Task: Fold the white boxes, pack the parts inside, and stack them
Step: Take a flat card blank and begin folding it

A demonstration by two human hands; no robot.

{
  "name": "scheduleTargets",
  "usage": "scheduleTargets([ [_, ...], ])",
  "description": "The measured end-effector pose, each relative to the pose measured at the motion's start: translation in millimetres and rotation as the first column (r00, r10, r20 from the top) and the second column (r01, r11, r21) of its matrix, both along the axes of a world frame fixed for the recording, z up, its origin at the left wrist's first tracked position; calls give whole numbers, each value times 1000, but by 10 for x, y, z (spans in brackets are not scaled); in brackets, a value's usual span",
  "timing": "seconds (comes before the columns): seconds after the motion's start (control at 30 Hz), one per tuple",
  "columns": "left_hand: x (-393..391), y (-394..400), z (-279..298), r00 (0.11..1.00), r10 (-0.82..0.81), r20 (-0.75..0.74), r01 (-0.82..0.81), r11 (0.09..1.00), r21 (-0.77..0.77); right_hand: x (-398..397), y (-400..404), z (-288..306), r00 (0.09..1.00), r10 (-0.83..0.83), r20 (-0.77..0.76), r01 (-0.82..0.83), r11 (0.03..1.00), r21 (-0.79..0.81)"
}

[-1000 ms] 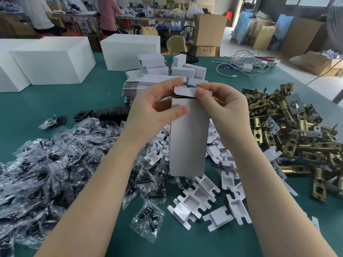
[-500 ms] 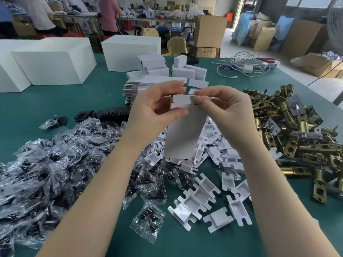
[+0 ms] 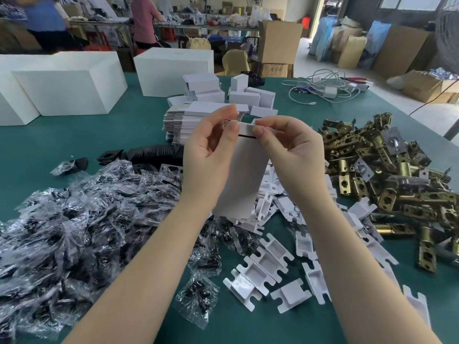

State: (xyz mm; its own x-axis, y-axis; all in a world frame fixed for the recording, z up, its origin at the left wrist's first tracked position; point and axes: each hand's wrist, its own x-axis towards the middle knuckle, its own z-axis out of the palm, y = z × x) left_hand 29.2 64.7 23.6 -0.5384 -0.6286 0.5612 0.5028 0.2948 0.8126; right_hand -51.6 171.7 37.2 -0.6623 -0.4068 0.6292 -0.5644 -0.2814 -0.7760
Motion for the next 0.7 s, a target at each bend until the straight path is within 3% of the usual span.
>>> scheduleTargets([
  [0.2, -11, -58, 7, 997, -23, -79, 27, 998, 52, 40, -31, 3, 999, 10, -43, -11, 1000, -16],
  [0.57, -80, -111, -190, 992, -119, 49, 108, 978, 181, -50, -27, -132, 999, -5, -51, 8, 998, 62],
  [0.7, -92, -73, -199, 992, -126, 15, 117, 954, 276, -28, -45, -148, 999, 6, -40, -4, 999, 48],
])
